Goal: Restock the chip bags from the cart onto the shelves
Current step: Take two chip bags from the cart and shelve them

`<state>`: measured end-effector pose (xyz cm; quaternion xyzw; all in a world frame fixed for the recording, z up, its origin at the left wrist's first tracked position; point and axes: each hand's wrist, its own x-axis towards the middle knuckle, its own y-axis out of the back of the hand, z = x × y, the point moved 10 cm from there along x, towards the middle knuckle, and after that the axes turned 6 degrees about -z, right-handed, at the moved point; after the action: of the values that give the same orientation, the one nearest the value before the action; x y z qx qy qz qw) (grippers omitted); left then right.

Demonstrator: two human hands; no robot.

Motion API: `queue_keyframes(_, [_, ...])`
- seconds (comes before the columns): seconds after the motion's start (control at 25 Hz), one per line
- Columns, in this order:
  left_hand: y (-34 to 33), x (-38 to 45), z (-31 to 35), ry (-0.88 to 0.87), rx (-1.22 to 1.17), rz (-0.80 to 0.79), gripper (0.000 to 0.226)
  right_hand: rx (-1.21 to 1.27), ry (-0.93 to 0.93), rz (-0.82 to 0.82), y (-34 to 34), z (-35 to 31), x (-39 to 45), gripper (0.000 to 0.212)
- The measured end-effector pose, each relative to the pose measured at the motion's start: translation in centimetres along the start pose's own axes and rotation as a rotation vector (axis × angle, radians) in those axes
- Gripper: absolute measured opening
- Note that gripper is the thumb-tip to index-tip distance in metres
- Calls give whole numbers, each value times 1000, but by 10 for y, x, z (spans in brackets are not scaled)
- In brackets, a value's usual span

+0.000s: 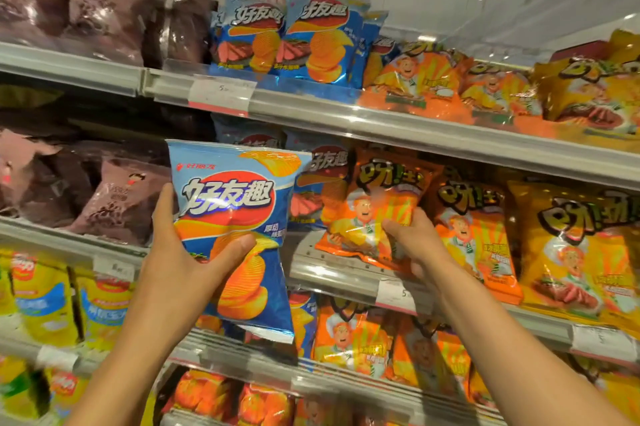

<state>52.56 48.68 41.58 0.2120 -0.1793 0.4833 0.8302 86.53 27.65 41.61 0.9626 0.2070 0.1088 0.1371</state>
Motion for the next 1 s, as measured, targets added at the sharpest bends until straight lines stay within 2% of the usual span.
queue_keyframes(0.12, [-35, 22, 10, -20, -5, -47, 127, -210, 74, -68, 5, -10, -2, 34])
queue_keyframes(0.32, [-99, 73, 20, -73, 61, -165, 133, -229, 57, -120, 19, -7, -2, 33])
queue_keyframes(0.4, [-118, 95, 15, -66, 131, -190, 130, -244, 33, -132, 23, -2, -1, 41])
queue_keyframes(0.48, [-131, 113, 8, -42, 141, -198, 126, -261, 23, -124, 28, 0, -2, 58])
queue_keyframes(0.6, [-140, 128, -5, 26, 233, -169, 121, -378, 68, -94, 26, -3, -6, 72])
queue_keyframes(0.8, [-155, 113, -29, 119, 248, -234, 139, -451, 107, -76, 24, -9, -11, 81])
queue_keyframes(0.88, [-157, 108, -32, 129, 241, -220, 138, -476, 111, -61, 26, -12, -14, 77])
queue_keyframes(1.0, [-159, 104, -31, 150, 245, -246, 136, -509, 113, -63, 27, -14, -14, 55])
